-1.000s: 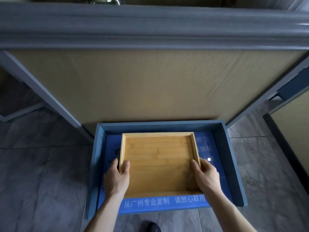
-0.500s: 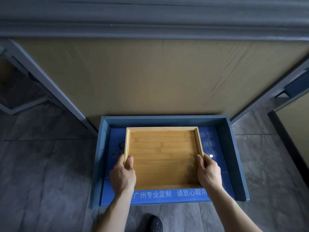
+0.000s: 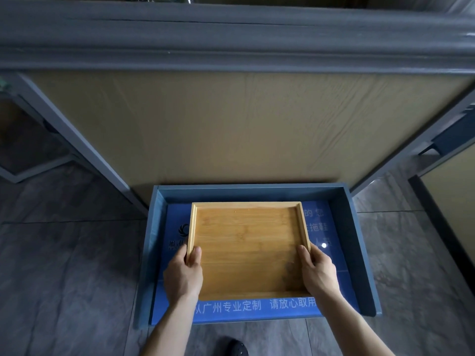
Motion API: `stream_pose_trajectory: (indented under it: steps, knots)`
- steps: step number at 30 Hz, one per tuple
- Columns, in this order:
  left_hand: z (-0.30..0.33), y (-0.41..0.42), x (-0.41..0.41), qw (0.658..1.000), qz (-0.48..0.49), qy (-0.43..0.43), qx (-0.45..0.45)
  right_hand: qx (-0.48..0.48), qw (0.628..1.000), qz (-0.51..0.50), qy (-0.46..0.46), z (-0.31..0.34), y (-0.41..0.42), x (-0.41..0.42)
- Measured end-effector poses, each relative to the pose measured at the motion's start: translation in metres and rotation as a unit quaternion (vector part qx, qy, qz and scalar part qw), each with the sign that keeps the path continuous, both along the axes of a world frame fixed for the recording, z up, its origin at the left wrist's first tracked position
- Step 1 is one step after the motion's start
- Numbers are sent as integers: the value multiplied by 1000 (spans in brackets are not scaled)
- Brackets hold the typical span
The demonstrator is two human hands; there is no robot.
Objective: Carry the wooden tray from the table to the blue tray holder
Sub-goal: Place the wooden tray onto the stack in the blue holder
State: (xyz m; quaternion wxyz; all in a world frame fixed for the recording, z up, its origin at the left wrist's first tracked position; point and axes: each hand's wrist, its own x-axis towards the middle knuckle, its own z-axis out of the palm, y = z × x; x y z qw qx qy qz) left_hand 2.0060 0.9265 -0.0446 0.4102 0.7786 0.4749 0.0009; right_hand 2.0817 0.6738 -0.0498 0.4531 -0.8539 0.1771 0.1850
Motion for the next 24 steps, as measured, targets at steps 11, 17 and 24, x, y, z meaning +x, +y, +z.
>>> stream_pose_trajectory:
  steps: [11, 17, 24]
  knots:
    - [-5, 28, 11, 926, 51, -83, -365, 275, 936, -158, 150, 16, -3, 19]
    - [-4, 28, 7, 907, 70, -74, -408, 271, 932, -161, 178, 23, -5, 22]
    - [7, 33, 22, 963, 9, -98, -252, 173, 962, -191, 95, 35, -1, 10]
